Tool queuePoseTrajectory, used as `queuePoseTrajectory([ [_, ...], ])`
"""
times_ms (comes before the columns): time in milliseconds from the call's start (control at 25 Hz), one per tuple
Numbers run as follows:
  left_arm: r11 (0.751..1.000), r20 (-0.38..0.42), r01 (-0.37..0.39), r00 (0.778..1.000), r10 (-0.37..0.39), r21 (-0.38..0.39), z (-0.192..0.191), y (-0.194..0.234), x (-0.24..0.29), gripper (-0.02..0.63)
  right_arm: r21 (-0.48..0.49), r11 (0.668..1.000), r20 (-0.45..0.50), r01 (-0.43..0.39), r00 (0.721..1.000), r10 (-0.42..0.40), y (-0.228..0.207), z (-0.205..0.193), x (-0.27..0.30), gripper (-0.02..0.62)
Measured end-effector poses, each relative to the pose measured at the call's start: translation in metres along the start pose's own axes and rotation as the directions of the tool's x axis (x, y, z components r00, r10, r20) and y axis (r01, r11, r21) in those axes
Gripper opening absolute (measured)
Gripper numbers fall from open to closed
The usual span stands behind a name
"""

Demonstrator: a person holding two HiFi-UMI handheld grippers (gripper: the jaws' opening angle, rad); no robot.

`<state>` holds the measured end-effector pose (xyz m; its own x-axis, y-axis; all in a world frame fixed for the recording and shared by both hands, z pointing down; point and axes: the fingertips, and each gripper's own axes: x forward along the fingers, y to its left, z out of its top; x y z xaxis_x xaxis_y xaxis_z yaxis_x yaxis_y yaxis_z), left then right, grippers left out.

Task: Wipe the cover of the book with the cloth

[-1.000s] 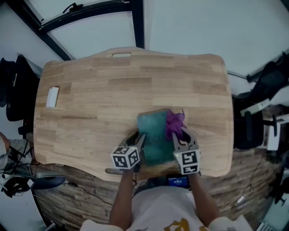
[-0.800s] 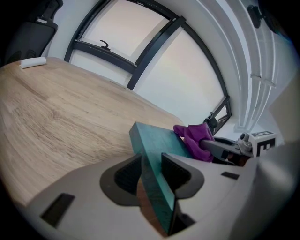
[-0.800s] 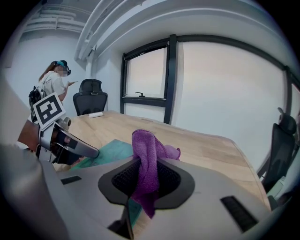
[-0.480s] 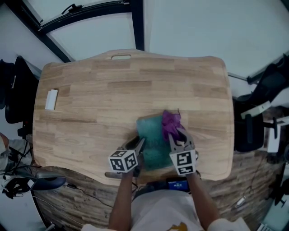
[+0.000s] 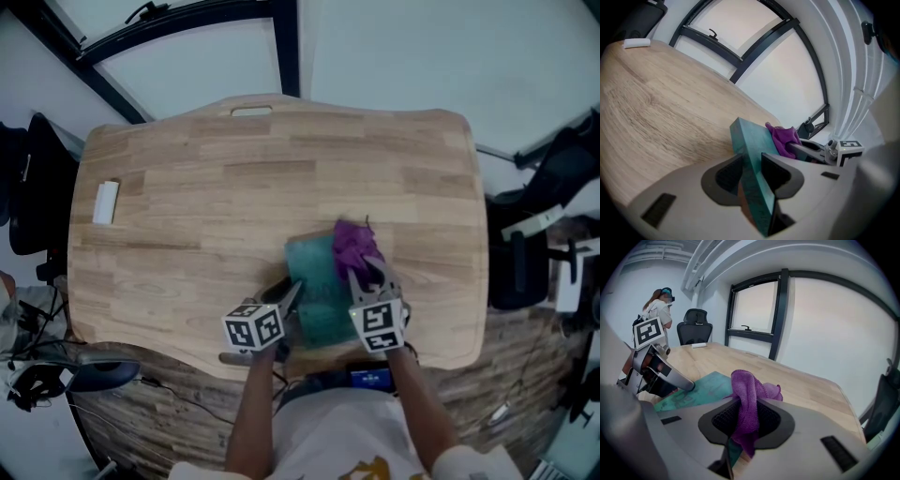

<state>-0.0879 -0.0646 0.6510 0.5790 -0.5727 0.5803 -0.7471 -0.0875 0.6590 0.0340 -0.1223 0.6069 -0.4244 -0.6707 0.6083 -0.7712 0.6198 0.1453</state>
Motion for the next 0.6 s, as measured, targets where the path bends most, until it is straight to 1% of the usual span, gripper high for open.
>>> queuePoseTrajectory([
  [600,1.000,-0.012,0.014,1.000,-0.014,-0.009,0.000,0.000,0.000,0.120,-0.035,0.999,-0.052,-0.014,0.999,0.013,0.004,-0.005,0.015,0.072],
])
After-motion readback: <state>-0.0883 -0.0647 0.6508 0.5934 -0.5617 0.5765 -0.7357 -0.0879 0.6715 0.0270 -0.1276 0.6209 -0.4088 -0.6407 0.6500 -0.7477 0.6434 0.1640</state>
